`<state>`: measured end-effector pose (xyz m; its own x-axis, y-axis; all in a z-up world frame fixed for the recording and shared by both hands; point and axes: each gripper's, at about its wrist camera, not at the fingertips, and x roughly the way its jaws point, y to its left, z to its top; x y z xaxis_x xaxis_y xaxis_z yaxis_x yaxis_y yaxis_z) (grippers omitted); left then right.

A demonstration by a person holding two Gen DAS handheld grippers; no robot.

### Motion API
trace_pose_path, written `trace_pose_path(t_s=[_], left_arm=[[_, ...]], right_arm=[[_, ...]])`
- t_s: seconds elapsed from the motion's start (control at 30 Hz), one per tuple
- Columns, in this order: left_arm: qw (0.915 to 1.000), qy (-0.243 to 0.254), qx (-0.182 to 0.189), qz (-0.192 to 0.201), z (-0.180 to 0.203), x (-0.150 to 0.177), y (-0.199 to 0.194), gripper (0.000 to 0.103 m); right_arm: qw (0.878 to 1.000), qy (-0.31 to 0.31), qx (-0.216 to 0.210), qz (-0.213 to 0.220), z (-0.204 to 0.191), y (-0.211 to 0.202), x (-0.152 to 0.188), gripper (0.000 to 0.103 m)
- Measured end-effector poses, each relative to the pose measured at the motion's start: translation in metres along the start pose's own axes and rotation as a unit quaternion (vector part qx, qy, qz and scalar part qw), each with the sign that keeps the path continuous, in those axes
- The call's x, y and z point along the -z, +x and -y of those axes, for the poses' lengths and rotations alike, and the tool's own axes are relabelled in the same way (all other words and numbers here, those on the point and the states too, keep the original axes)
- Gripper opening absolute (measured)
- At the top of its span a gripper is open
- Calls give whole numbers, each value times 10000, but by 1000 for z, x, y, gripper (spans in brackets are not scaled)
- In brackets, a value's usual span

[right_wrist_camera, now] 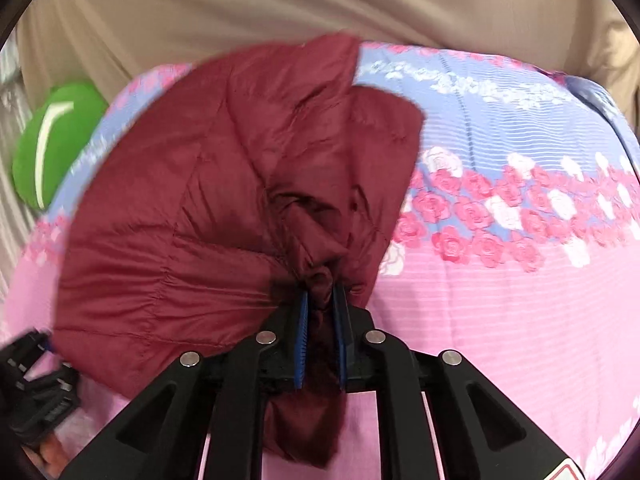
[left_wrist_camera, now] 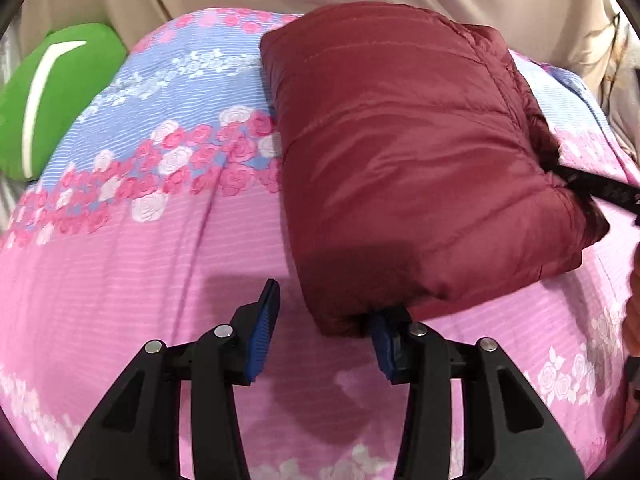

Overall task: Fold large clothes
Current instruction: 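Set the folded jacket down on the sheet and open both tools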

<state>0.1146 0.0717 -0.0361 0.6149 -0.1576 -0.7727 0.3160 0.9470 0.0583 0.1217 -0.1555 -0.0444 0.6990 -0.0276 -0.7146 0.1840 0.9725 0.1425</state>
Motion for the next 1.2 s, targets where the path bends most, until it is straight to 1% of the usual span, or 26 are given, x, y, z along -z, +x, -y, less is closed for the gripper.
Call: trace_pose_path(t_s=[0.03, 0.1, 0.13, 0.2, 0.23, 0.27, 0.37, 0.4, 0.47, 0.53, 0.57, 0.63, 0.67, 0.7, 0.77, 0.83, 0.9, 0.93, 0.97, 1.0, 1.07, 1.13, 1.2], left_arm=[[10000, 2, -34, 18, 0, 2, -6, 42], [9999, -79, -65, 109, -1, 7, -23, 42], [9998, -163, -33, 147, -2, 9, -31, 42], [9984, -447, 187, 289, -7, 9, -54, 42], [9967, -572, 366, 438, -9, 6, -69, 42], [9955, -643, 418, 562, -9, 1, -78, 43], [9922, -700, 373, 962, -2, -17, -98, 48], [9922, -712, 270, 987, 1, -23, -96, 48], [9943, -674, 71, 820, 8, -30, -79, 48], [9970, -629, -113, 437, 12, -27, -48, 49], [9974, -637, -154, 303, 12, -23, -37, 50], [9980, -612, -141, 122, 13, -12, -17, 52], [9979, -625, -160, 104, 14, -9, -13, 55], [9978, -627, -196, 79, 15, -7, -9, 56], [9978, -586, -288, 109, 17, -5, -6, 57], [9976, -553, -387, 140, 20, -4, -7, 56], [9973, -508, -508, 180, 22, -4, -10, 56], [9971, -488, -554, 200, 23, -3, -11, 56], [9969, -490, -585, 214, 24, -2, -12, 56], [9967, -493, -601, 220, 25, -1, -12, 56], [9965, -505, -627, 232, 26, 0, -11, 56], [9964, -518, -631, 234, 29, 1, -12, 56], [9957, -533, -707, 274, 30, 4, -14, 56]], right_arm=[[9998, 133, -89, 136, 4, -15, 1, 11], [9989, 164, -236, 370, 5, -39, 3, 13], [9985, 131, -307, 446, 5, -47, 6, 14], [9973, -61, -457, 578, -3, -66, 13, 14], [9968, -229, -505, 582, -10, -71, 16, 14], [9965, -314, -514, 580, -15, -71, 18, 14], [9963, -465, -514, 512, -31, -64, 16, 14], [9966, -461, -491, 473, -33, -60, 15, 14], [9977, -492, -362, 307, -34, -47, 15, 13], [9985, -537, -19, 108, -31, -34, 23, 12], [9984, -559, 97, -31, -27, -24, 29, 6], [9984, -532, 77, -175, -16, -9, 41, 5], [9984, -541, 63, -172, -15, -6, 45, 5], [9982, -571, 96, -138, -15, -5, 48, 5], [9960, -820, 339, -34, -24, -4, 52, 5], [9951, -859, 484, 21, -29, -9, 52, 5], [9972, -635, 378, 98, -26, -23, 51, 7], [9979, -569, 252, 166, -26, -33, 51, 7], [9978, -586, 234, 224, -26, -39, 52, 7], [9971, -649, 303, 238, -27, -40, 54, 7], [9952, -807, 540, 99, -29, -28, 60, 7], [9948, -834, 588, 31, -28, -16, 64, 7], [9952, -748, 622, 79, -29, -23, 64, 8]])
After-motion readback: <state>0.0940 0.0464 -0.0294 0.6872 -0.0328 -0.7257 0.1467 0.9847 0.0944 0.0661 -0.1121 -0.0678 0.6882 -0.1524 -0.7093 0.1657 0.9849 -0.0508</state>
